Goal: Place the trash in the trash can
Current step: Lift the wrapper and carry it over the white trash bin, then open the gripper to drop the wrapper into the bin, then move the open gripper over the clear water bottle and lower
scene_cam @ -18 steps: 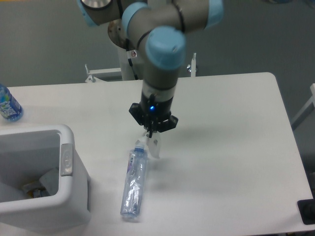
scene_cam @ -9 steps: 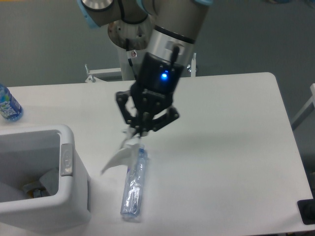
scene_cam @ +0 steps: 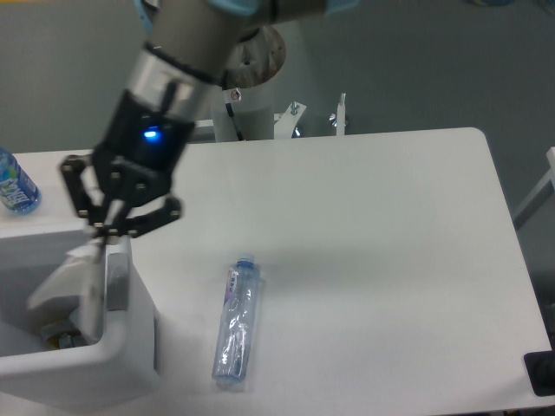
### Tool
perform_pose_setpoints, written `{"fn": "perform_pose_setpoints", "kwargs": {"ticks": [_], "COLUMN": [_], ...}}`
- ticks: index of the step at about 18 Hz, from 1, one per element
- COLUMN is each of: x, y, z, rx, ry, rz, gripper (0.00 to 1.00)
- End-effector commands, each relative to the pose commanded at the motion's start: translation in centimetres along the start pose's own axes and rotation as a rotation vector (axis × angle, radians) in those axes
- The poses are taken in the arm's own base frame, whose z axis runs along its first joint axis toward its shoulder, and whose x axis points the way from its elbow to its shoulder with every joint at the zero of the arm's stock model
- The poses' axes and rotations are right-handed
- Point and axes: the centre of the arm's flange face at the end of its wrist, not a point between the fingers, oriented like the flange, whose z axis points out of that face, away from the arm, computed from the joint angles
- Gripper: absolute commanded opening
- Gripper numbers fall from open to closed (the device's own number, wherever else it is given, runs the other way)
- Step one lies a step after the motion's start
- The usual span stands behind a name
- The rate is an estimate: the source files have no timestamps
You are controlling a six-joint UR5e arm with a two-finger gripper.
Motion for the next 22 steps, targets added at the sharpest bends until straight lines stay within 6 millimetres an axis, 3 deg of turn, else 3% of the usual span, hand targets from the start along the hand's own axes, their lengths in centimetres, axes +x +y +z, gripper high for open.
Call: {"fn": "perform_pose_setpoints", "kwargs": {"ticks": [1,3,4,9,11,13,19,22], "x": [0.1,0.0,0.0,-0.3,-1.9,-3.2,-10.2,-13.9], "y": [0.2,0.0,-0.2,-1.4,-2.3,-2.1,-2.8,-2.5], "z": [0.8,1.1,1.1,-0.2,-1.7,-1.9,-4.7,-3.7], "rx": [-0.010,0.010,0.019,0.050,0.075,0.072,0.100,0.078], "ry": [0.006,0.005,0.002,-0.013,-0.037,-0.056,-0.240,-0.281], "rz": [0.009,0.056,0.065,0.044,0.017,0.005,-0.084,-0.117], "gripper": [0.21,0.91,1.00,1.00,1.00,1.00,1.00,1.00]}}
